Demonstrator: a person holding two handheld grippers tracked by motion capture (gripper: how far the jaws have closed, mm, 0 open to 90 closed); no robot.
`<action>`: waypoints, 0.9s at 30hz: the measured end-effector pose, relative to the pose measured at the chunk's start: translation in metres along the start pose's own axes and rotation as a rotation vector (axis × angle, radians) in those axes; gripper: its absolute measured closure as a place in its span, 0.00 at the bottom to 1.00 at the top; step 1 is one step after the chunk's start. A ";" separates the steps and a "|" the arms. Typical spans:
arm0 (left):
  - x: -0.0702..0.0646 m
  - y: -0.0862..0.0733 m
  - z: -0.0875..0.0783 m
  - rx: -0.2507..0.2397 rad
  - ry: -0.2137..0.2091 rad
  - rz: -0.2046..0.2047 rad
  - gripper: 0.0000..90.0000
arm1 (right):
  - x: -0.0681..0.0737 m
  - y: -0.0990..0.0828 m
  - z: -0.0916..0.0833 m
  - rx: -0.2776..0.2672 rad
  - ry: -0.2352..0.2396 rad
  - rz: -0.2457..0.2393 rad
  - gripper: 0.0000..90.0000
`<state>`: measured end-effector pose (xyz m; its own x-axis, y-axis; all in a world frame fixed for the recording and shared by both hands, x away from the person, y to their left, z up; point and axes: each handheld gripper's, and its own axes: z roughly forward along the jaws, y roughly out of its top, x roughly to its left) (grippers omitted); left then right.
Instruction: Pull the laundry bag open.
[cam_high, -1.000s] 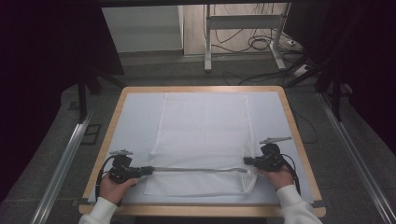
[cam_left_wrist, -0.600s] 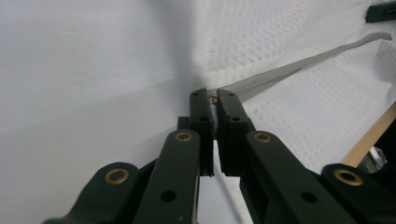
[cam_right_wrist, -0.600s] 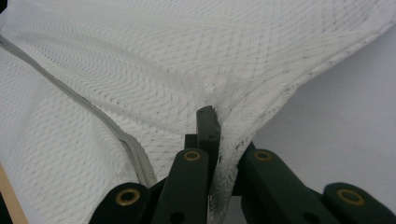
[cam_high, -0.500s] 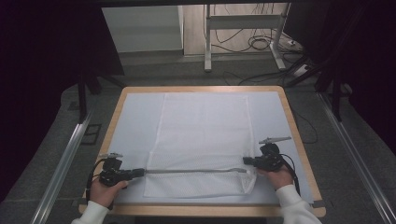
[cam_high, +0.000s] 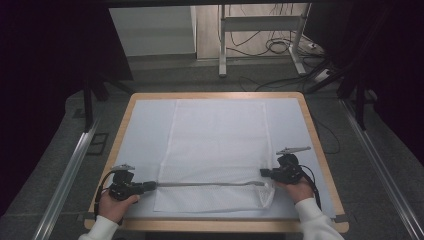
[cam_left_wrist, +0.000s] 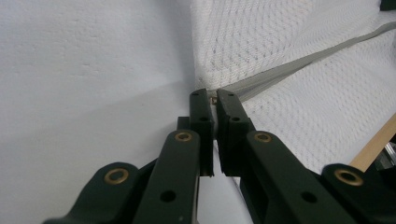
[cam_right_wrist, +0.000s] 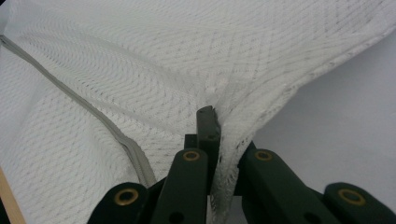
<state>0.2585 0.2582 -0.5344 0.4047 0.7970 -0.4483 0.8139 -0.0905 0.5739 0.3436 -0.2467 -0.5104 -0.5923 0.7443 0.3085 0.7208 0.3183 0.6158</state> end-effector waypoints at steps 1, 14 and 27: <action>-0.001 0.000 0.000 -0.003 0.002 0.001 0.96 | 0.000 0.000 0.000 -0.004 -0.001 -0.002 0.97; -0.012 0.006 -0.011 -0.206 0.085 0.093 0.41 | -0.005 -0.002 -0.024 -0.162 -0.118 -0.020 0.40; -0.010 0.038 -0.007 -0.245 0.135 0.128 0.35 | -0.037 -0.014 -0.048 -0.207 -0.228 -0.024 0.36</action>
<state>0.2828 0.2505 -0.5029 0.4250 0.8622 -0.2757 0.6287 -0.0620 0.7752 0.3383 -0.3068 -0.4956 -0.4951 0.8581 0.1357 0.6053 0.2287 0.7625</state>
